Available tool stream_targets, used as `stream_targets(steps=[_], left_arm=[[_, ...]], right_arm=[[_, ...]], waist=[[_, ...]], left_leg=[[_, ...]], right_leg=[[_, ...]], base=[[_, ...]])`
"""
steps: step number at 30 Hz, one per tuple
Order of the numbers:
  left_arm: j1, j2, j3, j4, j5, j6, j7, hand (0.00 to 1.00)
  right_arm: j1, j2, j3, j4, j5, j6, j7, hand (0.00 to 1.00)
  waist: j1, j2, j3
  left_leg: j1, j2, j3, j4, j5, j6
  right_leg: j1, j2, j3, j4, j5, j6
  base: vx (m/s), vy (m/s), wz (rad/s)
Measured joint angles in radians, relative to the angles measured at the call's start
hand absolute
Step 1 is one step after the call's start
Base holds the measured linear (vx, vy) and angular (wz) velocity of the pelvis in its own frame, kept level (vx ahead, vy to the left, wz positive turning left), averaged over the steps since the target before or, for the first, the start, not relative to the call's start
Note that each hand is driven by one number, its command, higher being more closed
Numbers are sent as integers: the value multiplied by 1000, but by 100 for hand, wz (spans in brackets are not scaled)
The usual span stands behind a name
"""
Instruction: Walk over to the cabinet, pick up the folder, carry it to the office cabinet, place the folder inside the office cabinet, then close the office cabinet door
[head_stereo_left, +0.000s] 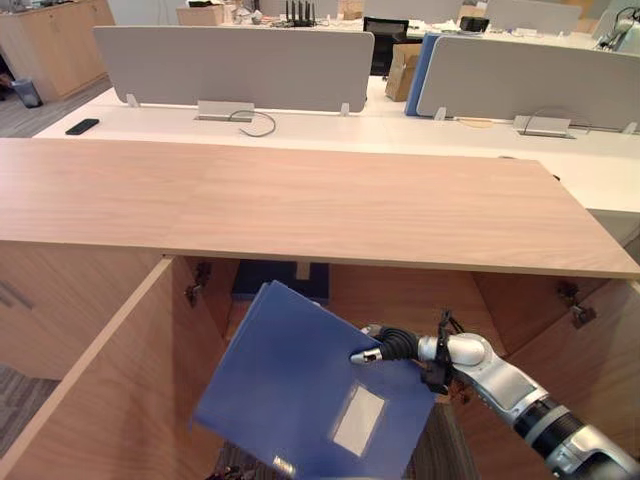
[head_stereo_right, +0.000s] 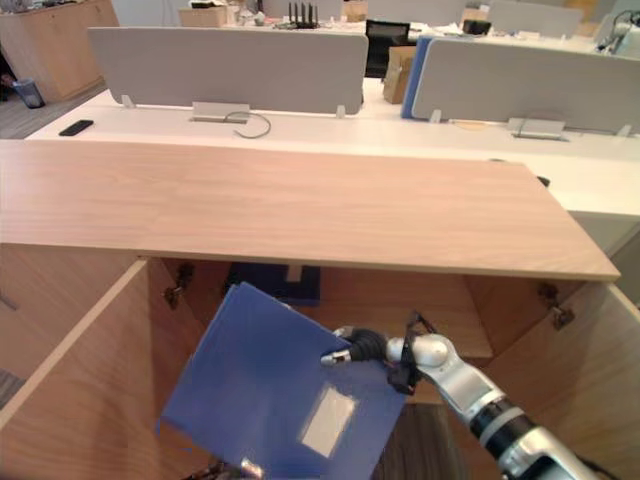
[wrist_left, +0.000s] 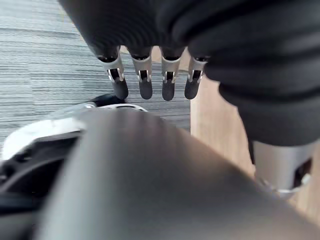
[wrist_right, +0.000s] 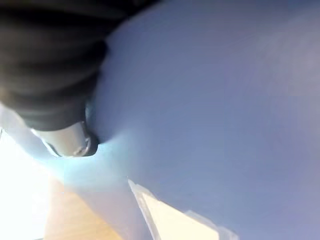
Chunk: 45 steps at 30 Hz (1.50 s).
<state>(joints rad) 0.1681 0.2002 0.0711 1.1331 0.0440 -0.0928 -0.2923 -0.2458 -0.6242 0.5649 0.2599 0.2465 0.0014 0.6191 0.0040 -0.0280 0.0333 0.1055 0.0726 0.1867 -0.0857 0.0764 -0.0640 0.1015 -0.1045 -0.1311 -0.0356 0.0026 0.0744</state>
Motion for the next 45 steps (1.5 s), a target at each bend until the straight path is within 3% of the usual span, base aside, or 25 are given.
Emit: stream_targets(steps=[12, 15, 16, 19, 22, 24, 30, 33, 38, 45], left_arm=[[22, -25, 71, -5, -16, 10, 29, 0], [21, -27, 67, -7, -20, 10, 35, 0], [20, -30, 65, -9, -29, 10, 41, 0], [20, -38, 49, -27, -48, 10, 55, 0], [8, -43, 23, -31, -78, 10, 72, 0], [9, -43, 22, -41, -89, 10, 89, 0], [2, -48, 23, -46, -119, 4, 140, 0], [2, -52, 23, -46, -129, 0, 157, 0], [4, -75, 27, -44, -160, -4, 197, 0], [11, -84, 48, -44, -167, -3, 225, 0]], right_arm=[[4, 109, -72, 216, -99, -4, -35, 100], [-1, 172, -162, 390, -174, -9, -94, 100], [-2, 235, -246, 508, -190, -8, -160, 100], [-34, 315, -410, 693, -174, -3, -261, 100], [-99, 360, -590, 838, 25, 1, -424, 100], [-132, 376, -678, 855, 254, -5, -490, 100], [-196, 432, -826, 866, 801, -86, -532, 100], [-209, 461, -859, 863, 939, -122, -534, 100], [-267, 522, -904, 831, 1125, -194, -552, 100], [-325, 509, -1005, 811, 1147, -256, -643, 100]], waist=[[2, 9, 18], [4, 16, 29], [7, 19, 40], [8, 37, 65], [10, 57, 88], [11, 57, 98], [17, 57, 101], [20, 62, 104], [57, 91, 141], [66, 92, 173]], left_leg=[[-14, -4, -35, 0, 1, 0], [-14, -6, -37, 0, 1, 1], [-15, -6, -39, 0, 3, 1], [-24, -11, -48, 0, 4, 1], [-45, -19, -74, 0, 5, 3], [-54, -20, -77, 0, 5, 3], [-53, -23, -88, 0, 5, 4], [-52, -23, -81, 0, 4, 4], [-55, -18, 12, 1, -5, 16], [-59, -4, 0, 36, -13, 10]], right_leg=[[0, -3, -33, 8, -14, 5], [0, -5, -34, 9, -14, 5], [-1, -5, -35, 10, -14, 5], [-12, -9, -36, 9, -14, 5], [-27, -14, -44, 2, -11, 9], [-24, -12, -49, -11, -2, 12], [-13, -15, -54, -23, 1, 16], [-20, -17, -47, -14, 2, 17], [-96, -32, -32, 28, 25, 20], [-84, -40, -156, 46, 30, 25]], base=[[5, 4, 8], [0, 0, 0], [0, 0, 0], [-39, 17, 1], [-17, 25, 8], [43, 11, 4], [45, 9, 1], [-24, 21, -10], [-96, 38, -50], [-33, -5, 1]])
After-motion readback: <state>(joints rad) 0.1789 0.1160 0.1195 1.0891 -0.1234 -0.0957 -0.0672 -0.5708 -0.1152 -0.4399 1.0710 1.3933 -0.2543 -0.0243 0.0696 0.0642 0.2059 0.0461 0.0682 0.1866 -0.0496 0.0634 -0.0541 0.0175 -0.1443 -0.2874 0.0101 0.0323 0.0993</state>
